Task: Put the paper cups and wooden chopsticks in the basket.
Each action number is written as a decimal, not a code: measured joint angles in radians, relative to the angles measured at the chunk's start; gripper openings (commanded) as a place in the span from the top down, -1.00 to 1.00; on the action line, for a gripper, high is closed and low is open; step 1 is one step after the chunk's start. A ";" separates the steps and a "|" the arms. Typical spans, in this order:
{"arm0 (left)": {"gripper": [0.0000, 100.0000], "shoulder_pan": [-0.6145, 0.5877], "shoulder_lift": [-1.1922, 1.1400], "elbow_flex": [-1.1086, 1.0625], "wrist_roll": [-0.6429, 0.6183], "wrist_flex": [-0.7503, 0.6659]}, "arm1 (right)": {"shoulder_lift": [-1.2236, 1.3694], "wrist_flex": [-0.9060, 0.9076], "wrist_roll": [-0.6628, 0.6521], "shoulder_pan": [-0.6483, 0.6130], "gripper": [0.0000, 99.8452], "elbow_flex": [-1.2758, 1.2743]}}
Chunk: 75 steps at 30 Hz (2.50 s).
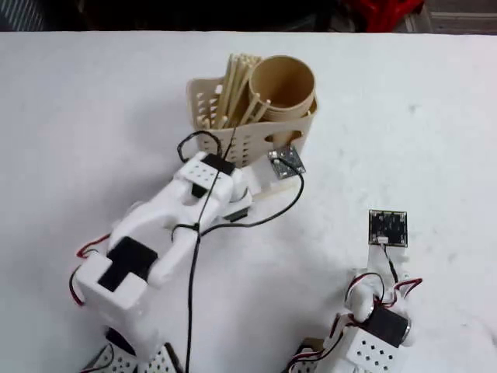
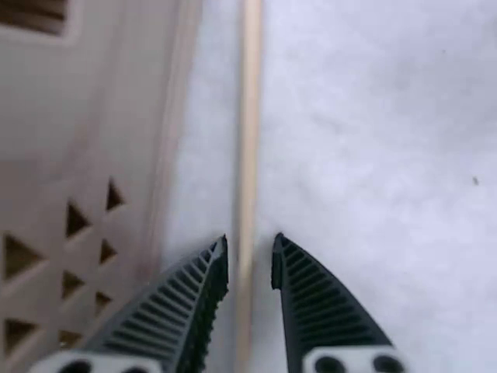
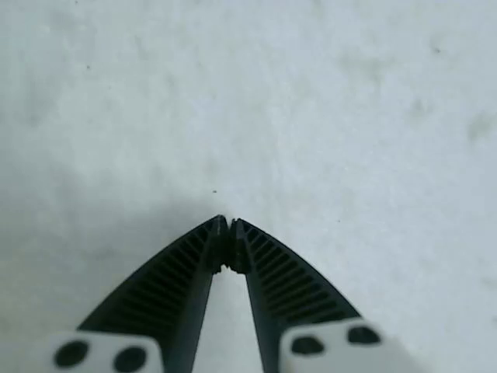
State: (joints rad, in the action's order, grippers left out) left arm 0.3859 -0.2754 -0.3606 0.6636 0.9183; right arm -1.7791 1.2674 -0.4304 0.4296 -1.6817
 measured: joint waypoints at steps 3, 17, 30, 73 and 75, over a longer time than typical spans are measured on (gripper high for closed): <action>0.77 -0.003 -0.011 0.025 0.000 0.026 | 0.000 0.000 0.000 0.000 0.96 0.000; 0.93 0.005 -0.017 0.038 0.005 0.077 | 0.000 0.000 0.000 0.000 0.96 0.000; 0.95 0.026 -0.018 0.029 0.098 0.095 | 0.000 0.000 0.000 0.000 0.96 0.000; 0.96 0.186 0.362 -0.203 0.006 0.192 | 0.000 0.000 0.000 0.000 0.96 0.000; 0.96 0.206 0.514 -0.222 -0.049 0.189 | 0.000 0.000 0.000 0.000 0.96 0.000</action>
State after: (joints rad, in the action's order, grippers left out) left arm 0.5915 0.2386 -0.5831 0.6145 1.1070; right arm -1.7791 1.2674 -0.4304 0.4296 -1.6817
